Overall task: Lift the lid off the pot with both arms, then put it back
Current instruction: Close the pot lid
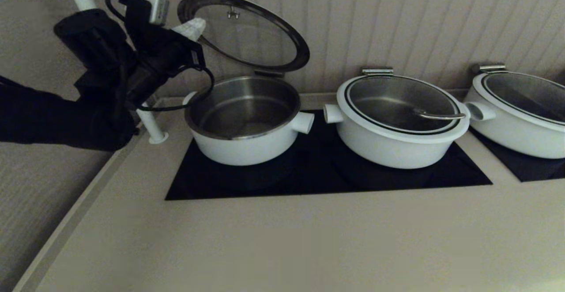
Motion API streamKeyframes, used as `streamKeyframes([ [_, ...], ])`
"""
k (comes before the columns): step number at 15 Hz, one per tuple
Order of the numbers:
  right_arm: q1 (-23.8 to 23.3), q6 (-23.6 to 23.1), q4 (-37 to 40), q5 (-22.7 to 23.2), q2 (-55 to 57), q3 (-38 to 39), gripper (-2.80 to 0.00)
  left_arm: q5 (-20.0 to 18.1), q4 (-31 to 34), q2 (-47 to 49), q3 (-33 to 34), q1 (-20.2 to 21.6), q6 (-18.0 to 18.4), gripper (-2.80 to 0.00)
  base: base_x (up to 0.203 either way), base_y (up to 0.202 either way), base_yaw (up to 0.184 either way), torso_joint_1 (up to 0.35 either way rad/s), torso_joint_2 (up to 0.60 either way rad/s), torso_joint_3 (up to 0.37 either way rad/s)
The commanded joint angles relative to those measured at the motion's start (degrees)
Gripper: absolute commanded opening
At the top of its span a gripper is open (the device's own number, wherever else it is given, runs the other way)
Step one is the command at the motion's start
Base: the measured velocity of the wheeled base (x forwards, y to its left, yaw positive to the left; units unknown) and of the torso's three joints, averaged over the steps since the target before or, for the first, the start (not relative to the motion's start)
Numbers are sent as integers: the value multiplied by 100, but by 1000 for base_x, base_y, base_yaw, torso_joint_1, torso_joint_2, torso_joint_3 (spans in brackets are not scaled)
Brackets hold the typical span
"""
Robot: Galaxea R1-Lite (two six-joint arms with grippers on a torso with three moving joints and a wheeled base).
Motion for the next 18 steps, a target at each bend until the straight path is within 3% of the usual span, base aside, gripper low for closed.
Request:
streamKeyframes([
  [1, 0, -6, -2, 3, 7, 0, -280, -22, 43, -470, 169, 15, 9, -280, 0, 0, 0, 0, 0, 0],
  [6, 0, -6, -2, 3, 7, 0, -280, -34, 699, -685, 21, 24, 16, -280, 0, 0, 0, 0, 0, 0],
  [9, 0, -6, -2, 3, 7, 0, -280, -41, 1299, -641, -446, 22, 15, -280, 0, 0, 0, 0, 0, 0],
  [13, 0, -6, -2, 3, 7, 0, -280, -69, 2209, -332, -1581, 19, 16, -280, 0, 0, 0, 0, 0, 0],
  [18, 0, -6, -2, 3, 7, 0, -280, -83, 3544, 459, -3711, 19, 28, -280, 0, 0, 0, 0, 0, 0],
])
